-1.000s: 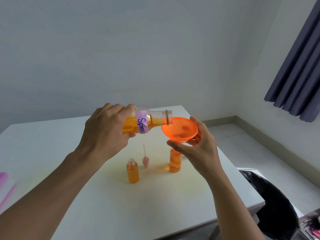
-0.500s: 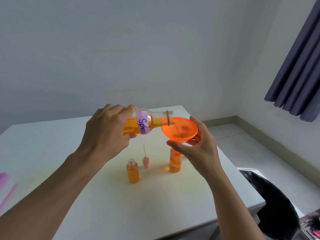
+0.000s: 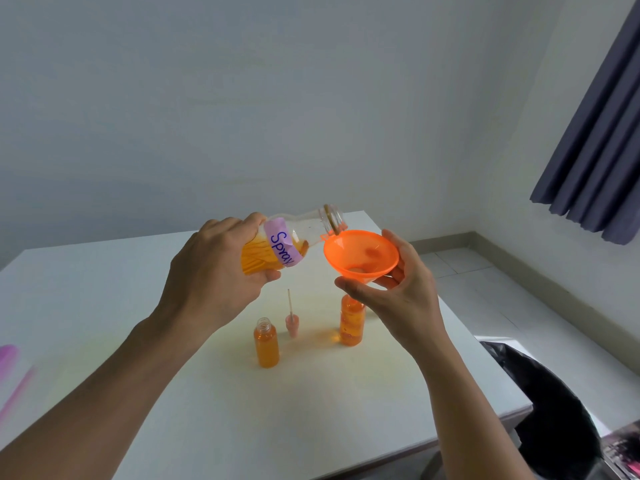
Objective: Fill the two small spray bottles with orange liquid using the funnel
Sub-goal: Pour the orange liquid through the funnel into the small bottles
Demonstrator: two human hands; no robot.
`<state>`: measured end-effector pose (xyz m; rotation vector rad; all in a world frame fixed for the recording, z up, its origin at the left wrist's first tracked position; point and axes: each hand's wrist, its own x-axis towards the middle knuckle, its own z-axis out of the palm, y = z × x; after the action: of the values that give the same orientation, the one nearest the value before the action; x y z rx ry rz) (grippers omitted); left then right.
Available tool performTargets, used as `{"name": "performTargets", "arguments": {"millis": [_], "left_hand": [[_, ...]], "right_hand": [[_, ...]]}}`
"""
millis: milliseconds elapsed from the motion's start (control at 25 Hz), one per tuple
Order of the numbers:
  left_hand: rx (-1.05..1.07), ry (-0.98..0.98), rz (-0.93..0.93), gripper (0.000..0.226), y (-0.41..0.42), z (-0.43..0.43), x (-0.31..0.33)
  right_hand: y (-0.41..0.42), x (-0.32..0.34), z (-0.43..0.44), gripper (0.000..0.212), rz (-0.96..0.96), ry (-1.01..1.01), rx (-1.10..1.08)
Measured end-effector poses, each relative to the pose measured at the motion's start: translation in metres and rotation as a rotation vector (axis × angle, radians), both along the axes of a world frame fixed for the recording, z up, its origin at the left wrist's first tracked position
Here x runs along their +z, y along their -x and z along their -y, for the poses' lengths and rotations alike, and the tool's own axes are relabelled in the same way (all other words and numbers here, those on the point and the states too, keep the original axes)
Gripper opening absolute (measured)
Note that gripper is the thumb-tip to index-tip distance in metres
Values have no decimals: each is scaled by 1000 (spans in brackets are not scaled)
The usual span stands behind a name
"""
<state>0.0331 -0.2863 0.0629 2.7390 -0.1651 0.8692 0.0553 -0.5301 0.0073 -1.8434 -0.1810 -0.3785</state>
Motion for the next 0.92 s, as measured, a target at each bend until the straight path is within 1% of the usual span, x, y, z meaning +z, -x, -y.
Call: {"name": "performTargets", "arguments": {"millis": [80, 160, 480, 920], "left_hand": [[-9, 43, -8, 63, 3, -2, -1], [-5, 84, -19, 62, 6, -3, -4], [14, 192, -45, 73, 18, -8, -17], [43, 212, -81, 73, 22, -19, -22]], "right_hand": [[0, 1, -1, 105, 0, 8, 0], [1, 3, -1, 105, 10, -1, -8], [5, 4, -4, 105, 28, -10, -27], [2, 3, -4, 105, 62, -9, -55]]}}
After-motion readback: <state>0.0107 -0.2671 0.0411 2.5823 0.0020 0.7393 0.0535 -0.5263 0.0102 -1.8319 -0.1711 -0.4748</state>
